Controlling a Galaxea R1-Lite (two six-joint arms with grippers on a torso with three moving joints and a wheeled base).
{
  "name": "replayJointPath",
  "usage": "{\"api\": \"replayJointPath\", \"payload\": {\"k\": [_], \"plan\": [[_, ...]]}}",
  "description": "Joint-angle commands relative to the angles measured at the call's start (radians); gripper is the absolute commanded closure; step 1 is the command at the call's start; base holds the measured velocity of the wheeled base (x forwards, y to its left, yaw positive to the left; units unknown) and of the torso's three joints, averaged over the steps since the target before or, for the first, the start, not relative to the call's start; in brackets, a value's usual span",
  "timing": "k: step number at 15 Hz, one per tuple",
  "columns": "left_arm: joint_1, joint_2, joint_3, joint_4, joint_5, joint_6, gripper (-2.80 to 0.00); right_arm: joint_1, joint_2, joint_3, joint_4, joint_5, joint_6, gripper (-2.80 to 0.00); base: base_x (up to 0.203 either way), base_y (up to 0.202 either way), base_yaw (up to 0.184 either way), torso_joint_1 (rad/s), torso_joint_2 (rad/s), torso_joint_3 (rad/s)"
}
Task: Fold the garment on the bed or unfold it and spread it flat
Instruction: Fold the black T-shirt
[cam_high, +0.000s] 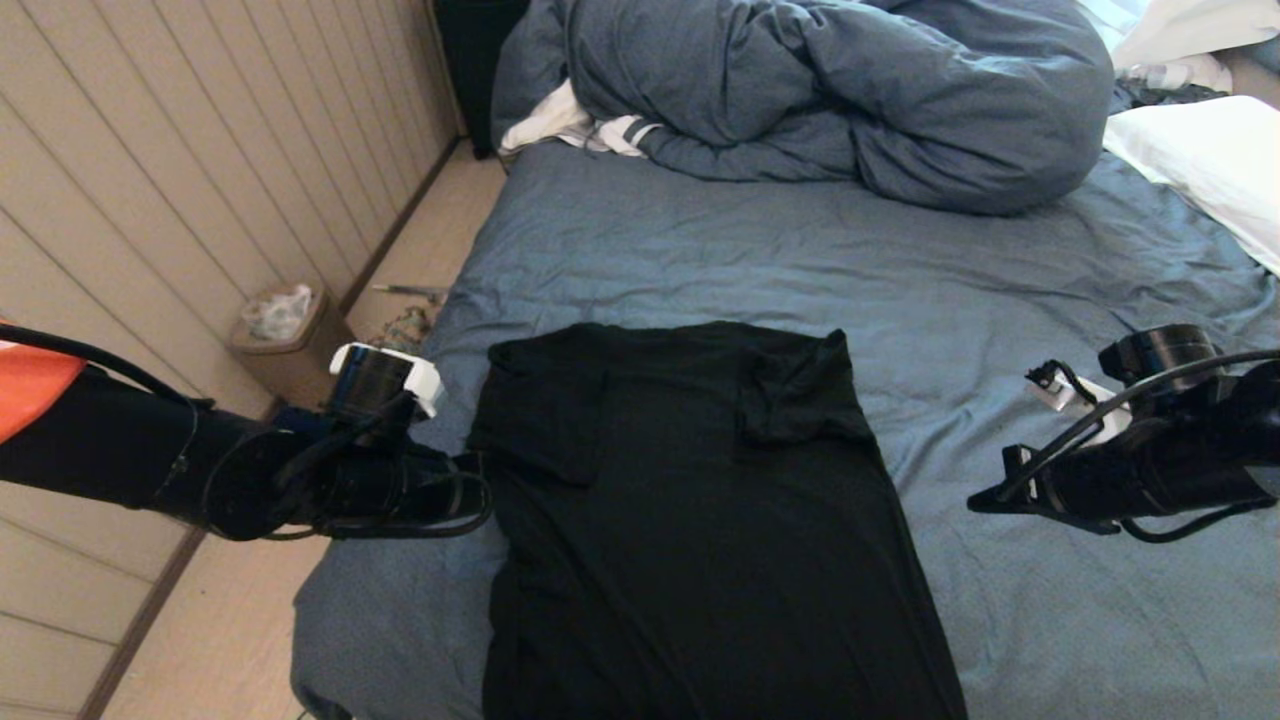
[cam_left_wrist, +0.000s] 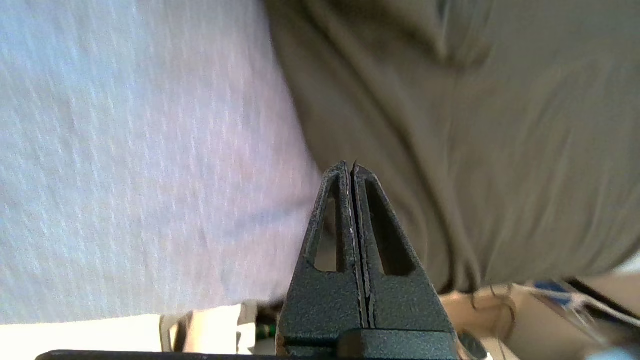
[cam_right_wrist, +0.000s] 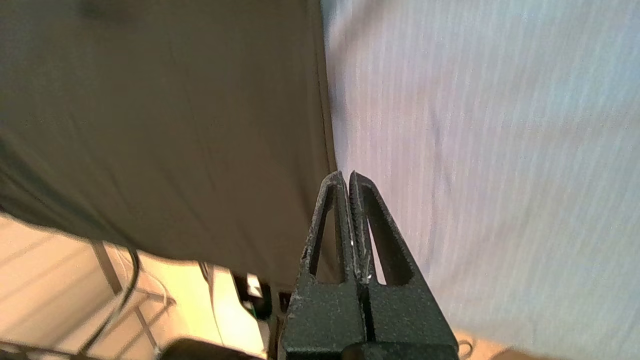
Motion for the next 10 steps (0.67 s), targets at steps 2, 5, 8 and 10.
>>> {"api": "replayJointPath", "payload": {"k": [2,5,8,10], "plan": [[0.001,-0.019,0.071,-0.047,-0.012,-0.004,0.0,-0.007,-0.065,0.103,-0.025,0.017,-0.032,0.0,0.0,0.0,0.0,0.0,0.0,0.0],[0.001,0.021,0.081,-0.107,-0.005,-0.005,0.0,-0.01,-0.08,0.157,-0.028,0.079,-0.09,0.0,0.0,0.0,0.0,0.0,0.0,0.0],[-0.013,0.021,0.129,-0.148,-0.006,0.002,0.0,-0.018,-0.081,0.184,-0.028,0.089,-0.096,0.0,0.0,0.0,0.0,0.0,0.0,0.0],[-0.031,0.025,0.127,-0.158,-0.008,-0.003,0.0,-0.014,-0.084,0.191,-0.027,0.089,-0.096,0.0,0.0,0.0,0.0,0.0,0.0,0.0]]}}
